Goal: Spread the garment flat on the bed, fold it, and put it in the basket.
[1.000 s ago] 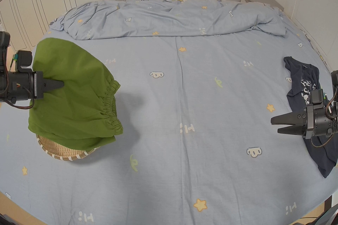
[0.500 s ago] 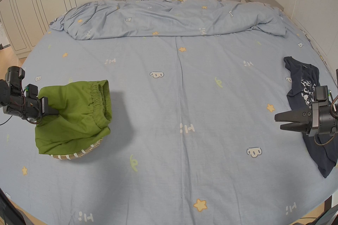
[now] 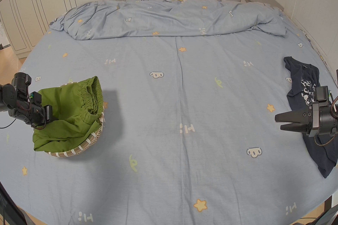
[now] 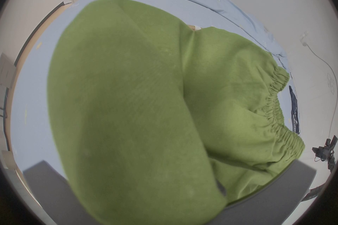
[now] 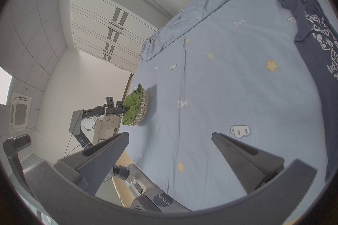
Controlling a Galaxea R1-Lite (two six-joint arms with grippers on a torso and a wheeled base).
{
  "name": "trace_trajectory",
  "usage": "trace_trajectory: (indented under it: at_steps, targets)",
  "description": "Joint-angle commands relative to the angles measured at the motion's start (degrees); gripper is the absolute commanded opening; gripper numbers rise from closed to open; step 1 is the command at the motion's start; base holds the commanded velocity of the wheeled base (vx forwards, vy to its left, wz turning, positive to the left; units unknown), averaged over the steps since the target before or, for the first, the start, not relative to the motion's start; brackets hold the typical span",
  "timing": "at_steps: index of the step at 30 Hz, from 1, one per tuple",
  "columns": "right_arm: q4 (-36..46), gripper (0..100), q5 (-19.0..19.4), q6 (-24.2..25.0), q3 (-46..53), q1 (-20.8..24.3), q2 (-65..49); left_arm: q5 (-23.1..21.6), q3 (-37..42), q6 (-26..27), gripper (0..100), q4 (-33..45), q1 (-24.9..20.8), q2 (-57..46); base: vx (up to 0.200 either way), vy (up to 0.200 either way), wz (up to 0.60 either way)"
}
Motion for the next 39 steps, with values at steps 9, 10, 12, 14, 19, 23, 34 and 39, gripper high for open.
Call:
trace_trajectory:
  at_steps: [9, 10, 12, 14, 19, 23, 34, 39]
  targets:
    - [0.01, 100, 0.03, 0.04, -0.04, 0.02, -0.14, -0.56, 3.13, -0.71, 100, 0.08, -2.41, -8.98, 0.000, 0.000, 0.00]
    - [-0.07, 100, 0.03, 0.04, -0.04, 0.02, -0.14, -0.56, 3.57, -0.71, 100, 0.16, -2.41, -10.39, 0.000, 0.000, 0.00]
    - [-0.07, 100, 0.03, 0.04, -0.04, 0.02, -0.23, -0.56, 4.10, -0.71, 100, 0.08, -2.41, -12.41, 0.000, 0.000, 0.00]
    - [-0.07, 100, 0.03, -0.05, -0.04, 0.02, -0.23, -0.56, 5.42, -0.36, 100, 0.08, -2.41, -15.84, 0.000, 0.000, 0.00]
    - [-0.07, 100, -0.23, -0.40, 0.04, -0.50, -1.19, -0.47, 9.28, -0.18, 100, 0.08, -2.50, -26.38, 0.000, 0.000, 0.00]
    - [0.01, 100, -0.23, -1.46, 0.75, -0.50, -6.91, -0.65, 14.91, -0.18, 100, 0.08, -3.91, -36.93, 0.000, 0.000, 0.00]
    - [7.57, 100, -0.32, -5.41, 8.57, -9.12, -29.23, -0.65, 34.77, -0.36, 100, 0.69, -10.32, -69.27, 0.000, 0.000, 0.00]
    - [16.45, 100, -0.23, -6.12, 9.97, -14.13, -45.93, -0.65, 46.11, -0.36, 100, 1.83, -16.65, -89.93, 0.000, 0.000, 0.00]
